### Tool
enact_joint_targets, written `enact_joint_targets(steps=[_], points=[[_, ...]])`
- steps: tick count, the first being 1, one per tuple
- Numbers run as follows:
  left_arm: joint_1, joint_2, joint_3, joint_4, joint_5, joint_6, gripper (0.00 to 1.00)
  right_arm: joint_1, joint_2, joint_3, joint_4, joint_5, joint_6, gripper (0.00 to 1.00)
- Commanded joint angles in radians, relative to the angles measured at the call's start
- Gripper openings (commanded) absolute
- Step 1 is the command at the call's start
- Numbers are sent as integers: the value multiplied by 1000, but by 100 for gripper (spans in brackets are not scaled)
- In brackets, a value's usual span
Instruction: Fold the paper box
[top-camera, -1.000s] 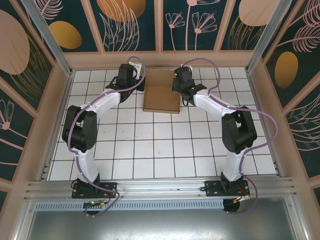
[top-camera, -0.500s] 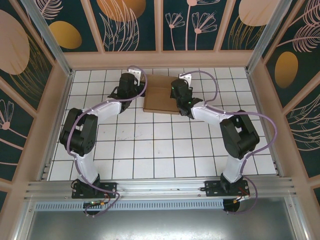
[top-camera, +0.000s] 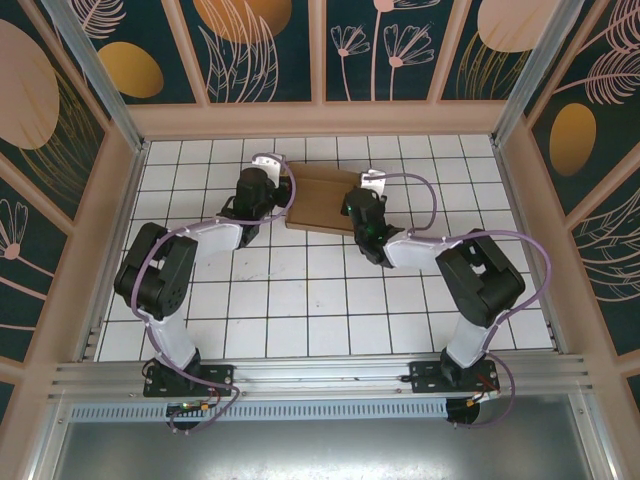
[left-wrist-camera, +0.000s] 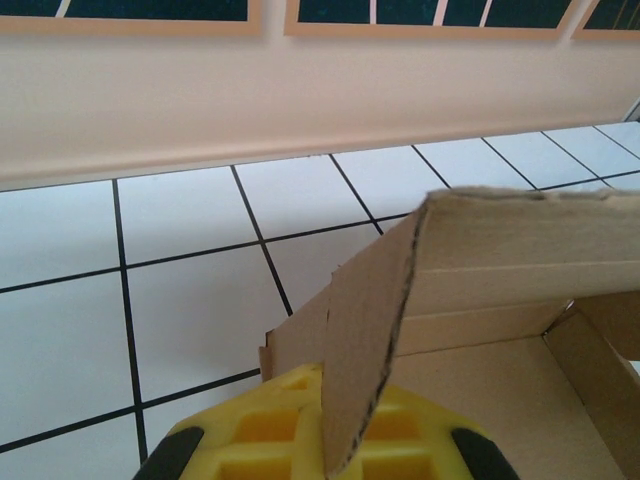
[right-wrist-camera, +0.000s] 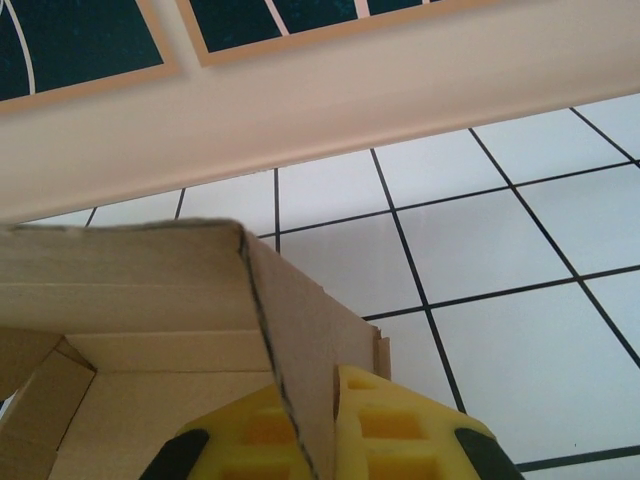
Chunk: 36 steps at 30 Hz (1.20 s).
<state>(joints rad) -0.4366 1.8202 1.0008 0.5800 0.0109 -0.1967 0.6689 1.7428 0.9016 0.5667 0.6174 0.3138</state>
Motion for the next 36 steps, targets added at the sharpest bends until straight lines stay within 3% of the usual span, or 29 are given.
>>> enact_joint_targets(steps=[1,15,36], points=[[-14,-33,-22,86,-8,-46,0,18,-38,-25,132,66,20,0],[-25,-10,16,-13,-8,-272,0,41,-27,-23,115,79,32,0],[-48,-35,-235,267,-80,-164,0,96,-16,-127,227,104,38,0]])
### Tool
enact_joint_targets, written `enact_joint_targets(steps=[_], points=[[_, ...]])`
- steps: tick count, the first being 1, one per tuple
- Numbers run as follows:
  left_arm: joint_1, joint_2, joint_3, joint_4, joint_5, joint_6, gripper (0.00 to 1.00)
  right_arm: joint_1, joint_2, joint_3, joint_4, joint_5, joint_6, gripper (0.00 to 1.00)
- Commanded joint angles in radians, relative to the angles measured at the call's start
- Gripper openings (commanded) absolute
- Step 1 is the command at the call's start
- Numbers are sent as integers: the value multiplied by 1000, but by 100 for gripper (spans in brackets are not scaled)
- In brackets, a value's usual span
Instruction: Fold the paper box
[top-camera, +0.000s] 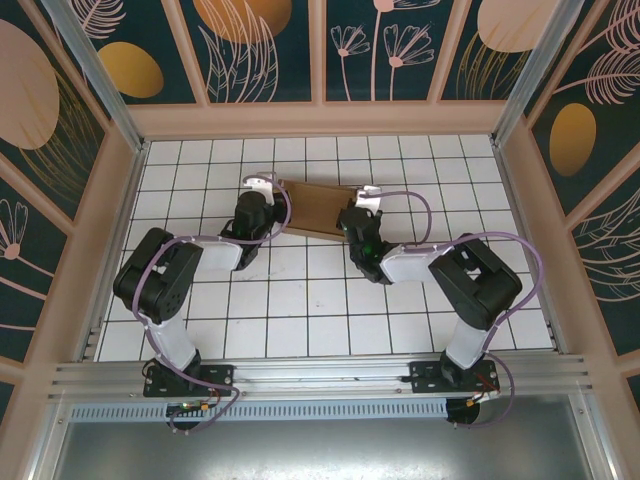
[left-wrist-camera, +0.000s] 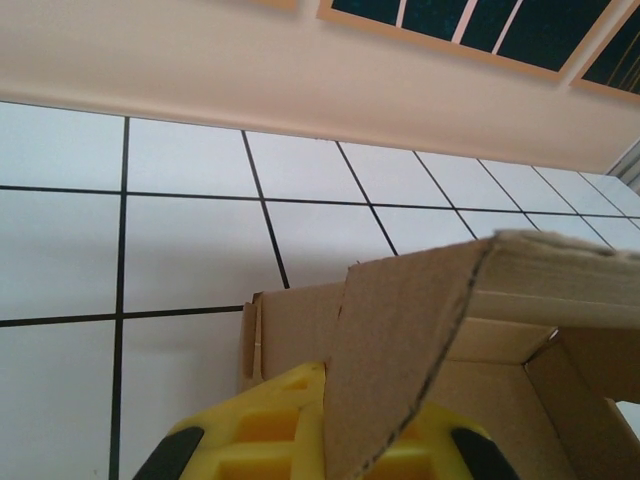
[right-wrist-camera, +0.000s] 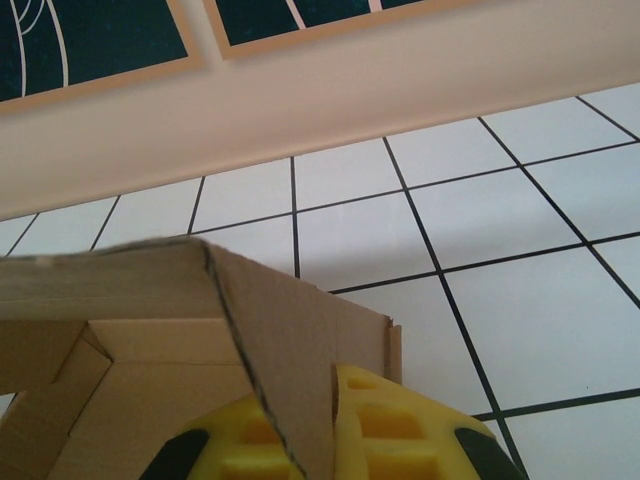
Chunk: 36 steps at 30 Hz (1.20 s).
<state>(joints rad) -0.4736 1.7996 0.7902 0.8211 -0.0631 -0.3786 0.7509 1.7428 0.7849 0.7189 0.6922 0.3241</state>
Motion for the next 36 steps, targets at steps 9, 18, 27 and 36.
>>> enact_joint_targets(steps=[9,18,27,36], points=[[-10,-16,-11,-13,-41,59,0,18,-109,-6,47,-42,3,44],[-11,-14,1,-46,-69,79,0,15,-273,-66,-13,-127,-30,79],[-13,-13,0,-46,-70,86,0,-27,-476,-73,-142,-193,-1,81],[-13,-10,-3,-42,-74,100,0,-357,-319,256,-649,-686,346,78]])
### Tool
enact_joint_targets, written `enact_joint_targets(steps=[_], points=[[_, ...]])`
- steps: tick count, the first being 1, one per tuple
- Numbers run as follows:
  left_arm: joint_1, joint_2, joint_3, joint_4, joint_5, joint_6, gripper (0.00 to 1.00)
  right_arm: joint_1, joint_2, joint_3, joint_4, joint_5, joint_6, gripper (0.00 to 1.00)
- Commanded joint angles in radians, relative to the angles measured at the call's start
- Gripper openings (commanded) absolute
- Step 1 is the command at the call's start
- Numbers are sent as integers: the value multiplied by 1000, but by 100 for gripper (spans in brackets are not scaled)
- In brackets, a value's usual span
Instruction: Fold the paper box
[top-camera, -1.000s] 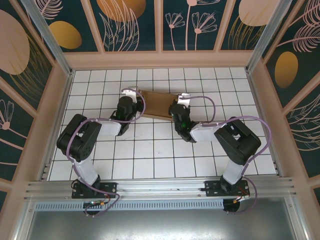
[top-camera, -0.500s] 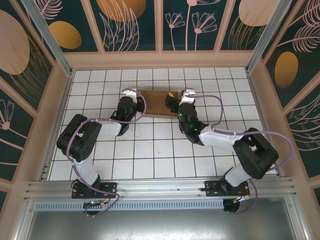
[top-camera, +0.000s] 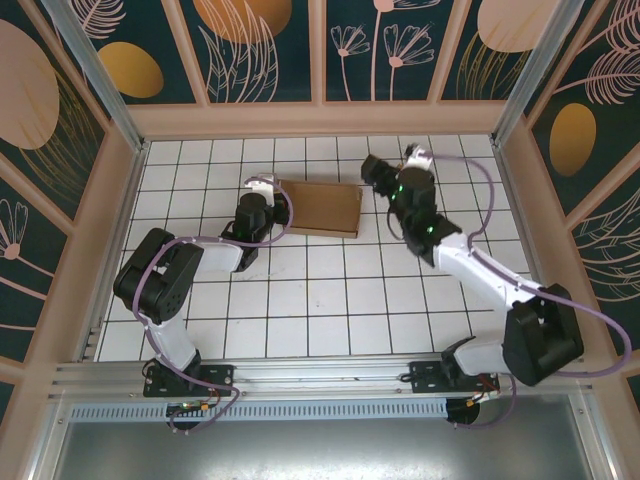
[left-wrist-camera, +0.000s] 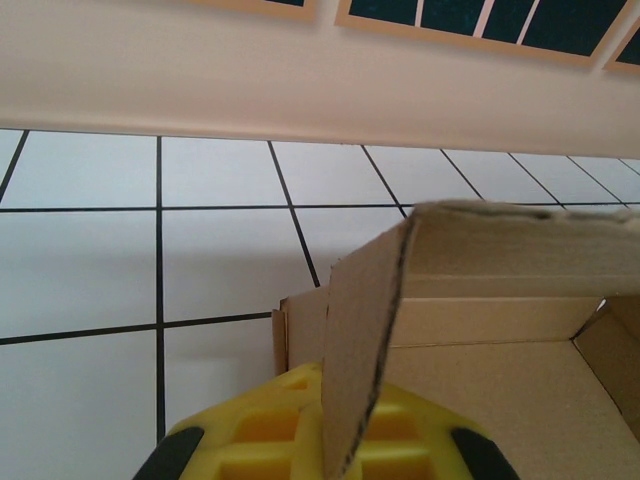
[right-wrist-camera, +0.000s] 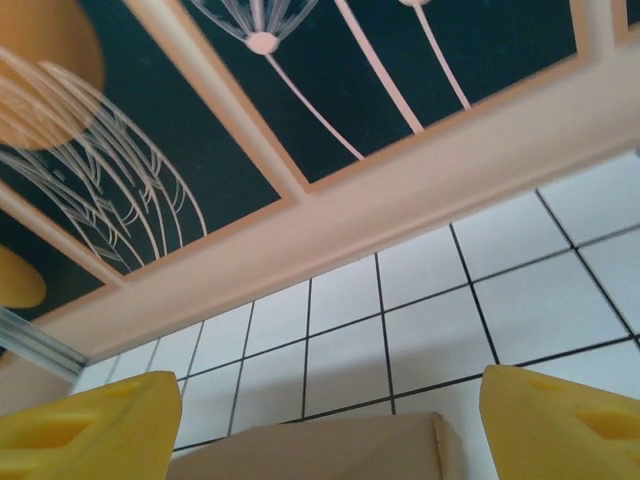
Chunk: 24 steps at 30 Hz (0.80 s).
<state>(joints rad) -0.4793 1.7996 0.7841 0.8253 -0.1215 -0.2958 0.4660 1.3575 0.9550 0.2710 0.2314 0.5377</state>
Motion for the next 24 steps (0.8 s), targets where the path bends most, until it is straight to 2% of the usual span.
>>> enact_joint_targets(steps=[1,5,9,16,24], points=[[-10,-9,3,-45,-18,21,0,-95,95,113,-222,-272,145,78],[-15,-4,-1,-40,-25,38,0,-167,226,255,-348,-387,171,78],[-15,-3,-14,-22,-21,37,0,-170,349,372,-430,-457,170,76],[-17,10,-13,-23,-22,43,0,-161,455,380,-391,-592,216,65],[-18,26,-17,-19,-24,47,3,-151,516,366,-404,-617,199,49]])
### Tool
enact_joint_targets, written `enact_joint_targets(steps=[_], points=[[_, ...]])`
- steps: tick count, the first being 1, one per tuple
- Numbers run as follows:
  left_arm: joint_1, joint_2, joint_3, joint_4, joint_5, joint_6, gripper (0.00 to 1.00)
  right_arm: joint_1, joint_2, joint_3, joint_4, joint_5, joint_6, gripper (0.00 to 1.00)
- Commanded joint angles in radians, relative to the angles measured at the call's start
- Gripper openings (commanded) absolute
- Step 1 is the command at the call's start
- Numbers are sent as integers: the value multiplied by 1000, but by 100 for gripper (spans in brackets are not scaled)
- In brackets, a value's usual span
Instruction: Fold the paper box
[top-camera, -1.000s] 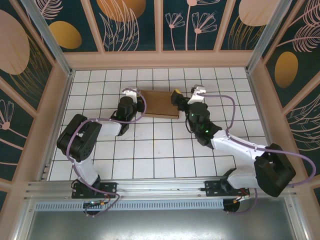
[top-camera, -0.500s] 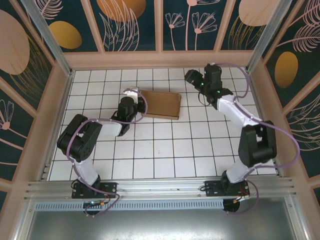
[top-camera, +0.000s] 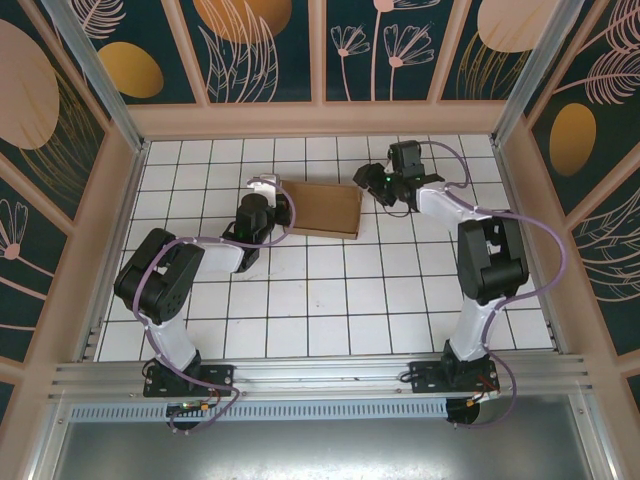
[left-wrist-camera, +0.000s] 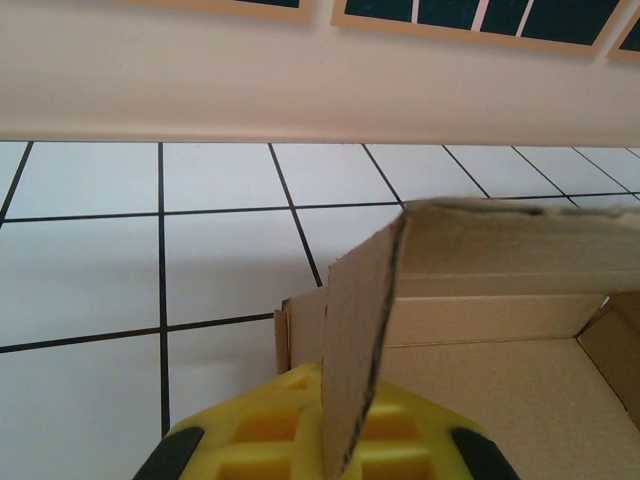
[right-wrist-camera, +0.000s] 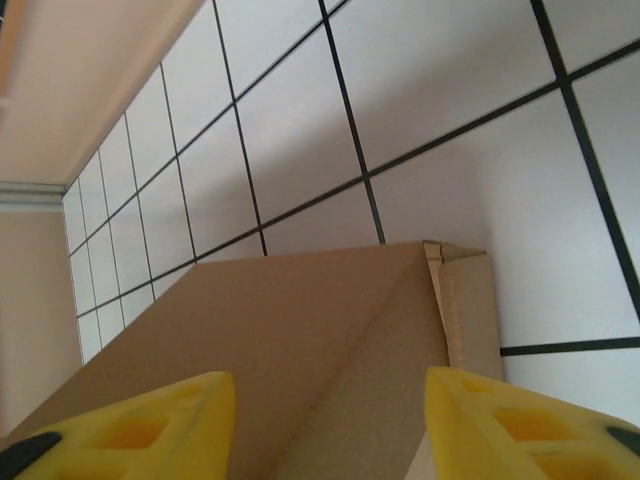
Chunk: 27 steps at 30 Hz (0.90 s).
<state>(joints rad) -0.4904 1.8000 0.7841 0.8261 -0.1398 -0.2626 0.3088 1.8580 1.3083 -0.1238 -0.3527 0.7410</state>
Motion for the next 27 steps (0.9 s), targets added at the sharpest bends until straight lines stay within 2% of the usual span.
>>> enact_joint_targets(steps=[1,11,21,27], points=[[-8,24,-18,-19,-6,15,4,6,18,11,-10,-33,-6,48],[-8,13,-33,-18,-3,11,8,7,59,-10,-3,-48,-14,36],[-8,5,-46,-18,0,9,6,8,81,-11,3,-80,-3,36],[-8,-15,-66,-26,19,4,15,9,91,-22,0,-68,-10,35]])
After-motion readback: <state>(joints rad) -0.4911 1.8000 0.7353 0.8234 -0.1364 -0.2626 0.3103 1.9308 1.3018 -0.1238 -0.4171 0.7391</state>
